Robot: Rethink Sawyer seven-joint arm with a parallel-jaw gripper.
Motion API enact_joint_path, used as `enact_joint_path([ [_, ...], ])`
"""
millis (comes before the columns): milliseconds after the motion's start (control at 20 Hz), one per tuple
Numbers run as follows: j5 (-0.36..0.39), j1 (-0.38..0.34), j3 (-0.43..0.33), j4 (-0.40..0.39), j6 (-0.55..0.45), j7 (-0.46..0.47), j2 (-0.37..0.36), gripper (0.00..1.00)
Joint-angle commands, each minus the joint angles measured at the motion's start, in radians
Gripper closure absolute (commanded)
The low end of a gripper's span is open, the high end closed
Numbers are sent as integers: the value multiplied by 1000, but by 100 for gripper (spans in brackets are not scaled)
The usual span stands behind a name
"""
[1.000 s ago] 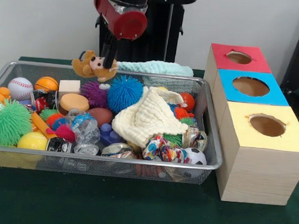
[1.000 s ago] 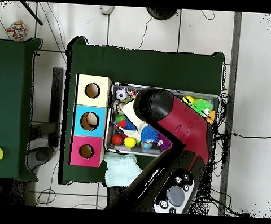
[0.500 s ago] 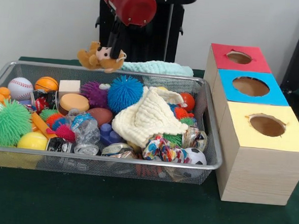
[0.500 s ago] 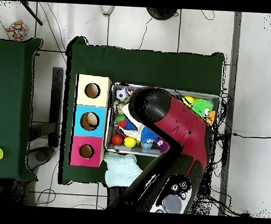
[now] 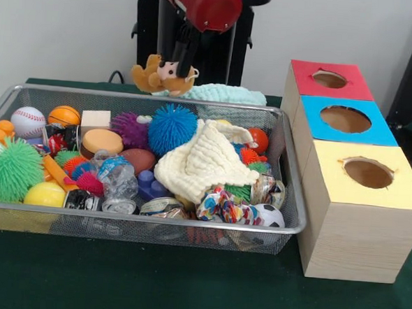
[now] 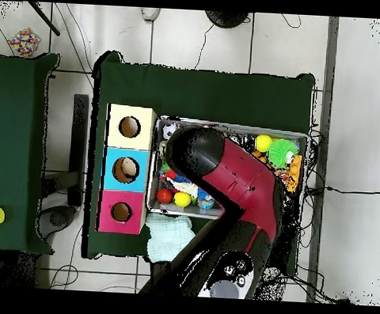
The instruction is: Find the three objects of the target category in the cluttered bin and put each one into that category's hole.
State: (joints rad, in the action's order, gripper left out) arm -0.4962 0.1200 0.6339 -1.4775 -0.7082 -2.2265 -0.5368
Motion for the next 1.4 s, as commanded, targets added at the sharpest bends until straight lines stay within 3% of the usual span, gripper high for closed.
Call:
enact_joint_path([
  [50,-41,36,-78,-145,-17,-279,-20,100],
  [550,-101,131,-60,-238,2,-363,-42,100],
  [950,-88,242,15,-236,-11,-441,-39,100],
  [1400,-55,375,38,-283,-36,-471,-99,100],
])
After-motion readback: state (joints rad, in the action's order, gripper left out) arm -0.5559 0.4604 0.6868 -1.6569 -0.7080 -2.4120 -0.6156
